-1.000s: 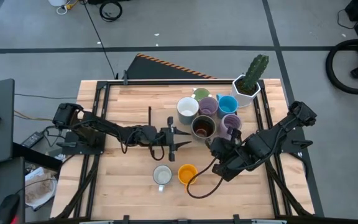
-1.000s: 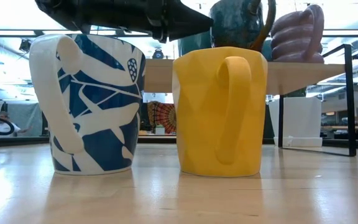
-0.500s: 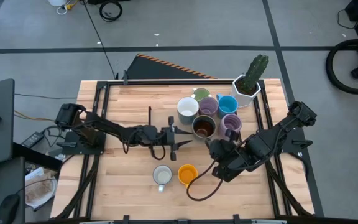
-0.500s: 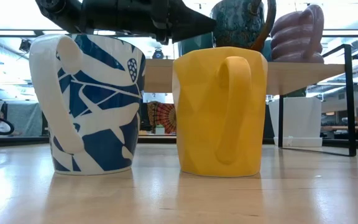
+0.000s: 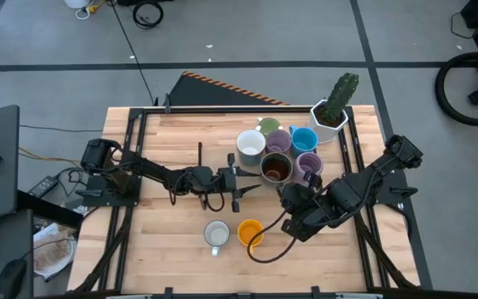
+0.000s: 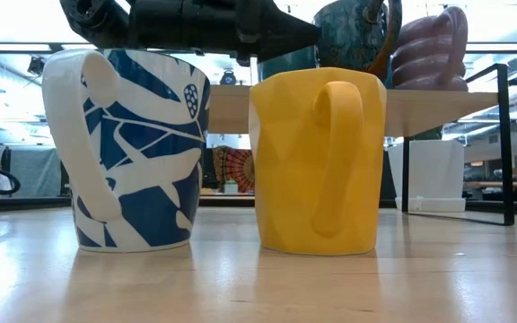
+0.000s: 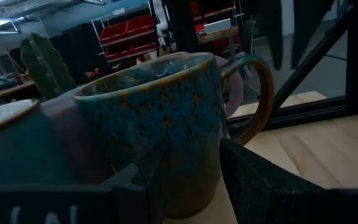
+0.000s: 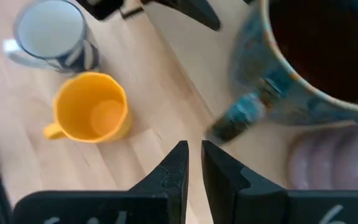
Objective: Place coffee mugs
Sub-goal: Put the dark blue mug on the shelf, then put the white-blue mug on the shelf
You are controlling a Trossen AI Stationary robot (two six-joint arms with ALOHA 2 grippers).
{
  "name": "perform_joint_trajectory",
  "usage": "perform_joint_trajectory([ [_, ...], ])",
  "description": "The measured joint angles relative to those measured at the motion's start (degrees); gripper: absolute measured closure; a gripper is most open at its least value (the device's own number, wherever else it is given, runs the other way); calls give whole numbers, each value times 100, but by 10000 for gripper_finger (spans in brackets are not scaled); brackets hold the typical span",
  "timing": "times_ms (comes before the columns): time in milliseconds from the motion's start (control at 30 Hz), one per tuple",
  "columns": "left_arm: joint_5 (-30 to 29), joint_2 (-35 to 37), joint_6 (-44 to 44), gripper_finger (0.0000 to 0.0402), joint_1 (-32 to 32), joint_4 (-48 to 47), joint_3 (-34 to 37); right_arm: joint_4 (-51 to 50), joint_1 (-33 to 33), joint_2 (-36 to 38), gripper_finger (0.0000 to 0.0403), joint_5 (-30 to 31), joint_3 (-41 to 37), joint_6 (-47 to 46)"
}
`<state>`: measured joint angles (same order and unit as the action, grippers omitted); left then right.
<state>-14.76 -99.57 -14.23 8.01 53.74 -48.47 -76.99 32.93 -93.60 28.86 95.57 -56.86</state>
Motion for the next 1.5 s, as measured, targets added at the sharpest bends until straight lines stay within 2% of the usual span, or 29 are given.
perform_joint_trajectory([
  [300, 15, 2, -12, 255, 2, -139, -146, -12, -34, 0, 354, -204, 0, -48],
  [467, 15, 2, -143, 255, -61, -217, -146, -44, -9, 0, 354, 42, 0, -67],
  [600, -2, 2, -143, 255, -85, -242, -146, -117, -72, 0, 354, -320, 2, -405],
  [700, 2, 4, -147, 255, -71, -268, -146, -164, -32, 0, 354, -302, 4, -553],
  [867, 466, 4, 36, 255, -111, -263, -146, -341, -26, 0, 354, -299, 4, -658],
  [1200, 568, 7, 6, 255, -114, -163, -146, 291, -93, 0, 353, -496, 4, -660],
  [1267, 565, 51, 7, 255, -97, -443, -147, 405, -51, 0, 353, -558, 4, -532],
  [1400, 568, 491, 6, 259, 42, -1718, -146, 608, 70, 6, 353, -494, -69, -455],
  [1500, 815, 852, 8, 260, 140, -2712, -148, 684, 214, 4, 353, -485, -200, -270],
])
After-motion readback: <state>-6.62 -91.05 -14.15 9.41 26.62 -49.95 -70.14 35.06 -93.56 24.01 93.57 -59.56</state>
